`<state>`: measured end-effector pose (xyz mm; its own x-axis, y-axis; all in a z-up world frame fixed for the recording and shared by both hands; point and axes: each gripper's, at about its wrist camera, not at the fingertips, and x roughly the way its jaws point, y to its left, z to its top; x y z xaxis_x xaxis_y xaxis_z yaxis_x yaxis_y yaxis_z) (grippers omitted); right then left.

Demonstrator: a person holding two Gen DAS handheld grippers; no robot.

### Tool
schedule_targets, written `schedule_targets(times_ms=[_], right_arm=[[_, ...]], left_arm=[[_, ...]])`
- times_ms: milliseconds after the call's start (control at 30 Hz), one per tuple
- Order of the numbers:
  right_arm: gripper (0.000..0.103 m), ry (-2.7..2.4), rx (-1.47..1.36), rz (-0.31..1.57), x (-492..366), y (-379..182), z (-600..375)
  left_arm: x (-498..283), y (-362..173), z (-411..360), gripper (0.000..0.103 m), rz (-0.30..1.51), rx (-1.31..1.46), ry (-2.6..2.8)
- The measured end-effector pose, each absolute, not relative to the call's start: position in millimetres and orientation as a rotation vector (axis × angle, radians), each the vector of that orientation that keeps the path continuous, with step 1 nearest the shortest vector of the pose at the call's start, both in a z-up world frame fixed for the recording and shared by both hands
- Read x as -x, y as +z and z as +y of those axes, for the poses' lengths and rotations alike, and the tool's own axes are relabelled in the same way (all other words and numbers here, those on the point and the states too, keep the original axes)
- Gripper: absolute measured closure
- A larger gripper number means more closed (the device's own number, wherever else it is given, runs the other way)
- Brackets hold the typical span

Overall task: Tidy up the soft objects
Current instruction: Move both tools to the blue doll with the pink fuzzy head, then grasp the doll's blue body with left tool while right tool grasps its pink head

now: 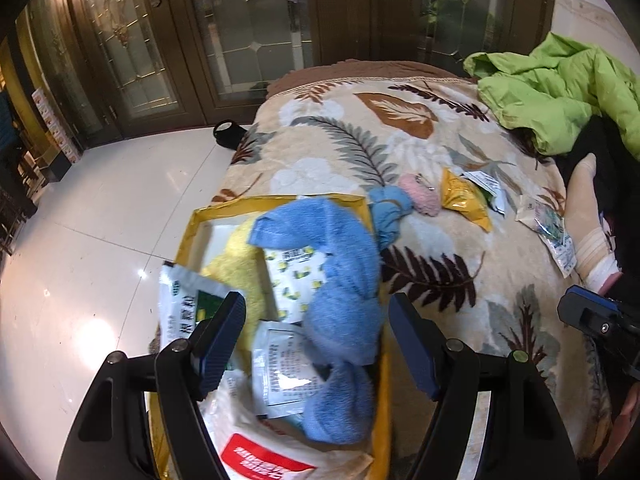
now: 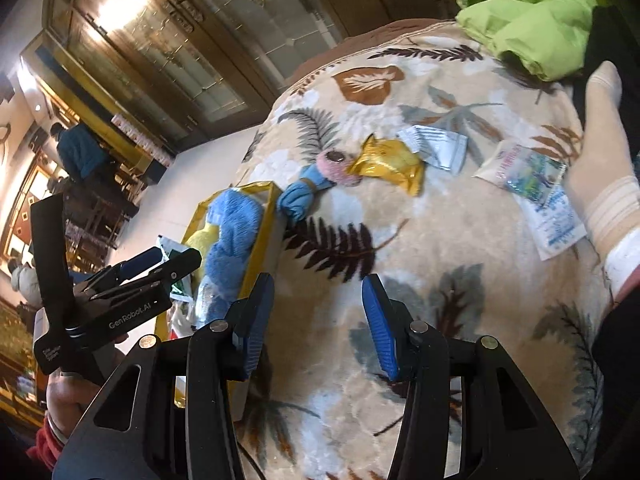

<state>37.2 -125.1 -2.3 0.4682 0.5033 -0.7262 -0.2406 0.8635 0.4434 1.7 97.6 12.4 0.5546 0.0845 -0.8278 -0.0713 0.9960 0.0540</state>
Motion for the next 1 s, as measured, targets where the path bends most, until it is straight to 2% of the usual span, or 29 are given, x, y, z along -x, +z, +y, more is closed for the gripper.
schedule_targets(times_ms=[467,700,867,1000], right_arm=[[0.057,0.422,-0.331,0.987,-41,-13,-157],[0.057,0.508,-0.274,0.948,-70,-6,-139],[0.057,0.614,0.048,0.877,-110,11,-106],[0.057,0.661,0.235,0.925,-142,2,-83]], left_arm=[[-33,7,79,0.029,1.021,0.043,0.002],[-76,-4,53,0.029,1.044,-0.097,-0.176],[-103,-19,40,0.029,1.079,-0.204,-0.279],[-122,-31,38,0.029,1.104,-0.241,-0.306]])
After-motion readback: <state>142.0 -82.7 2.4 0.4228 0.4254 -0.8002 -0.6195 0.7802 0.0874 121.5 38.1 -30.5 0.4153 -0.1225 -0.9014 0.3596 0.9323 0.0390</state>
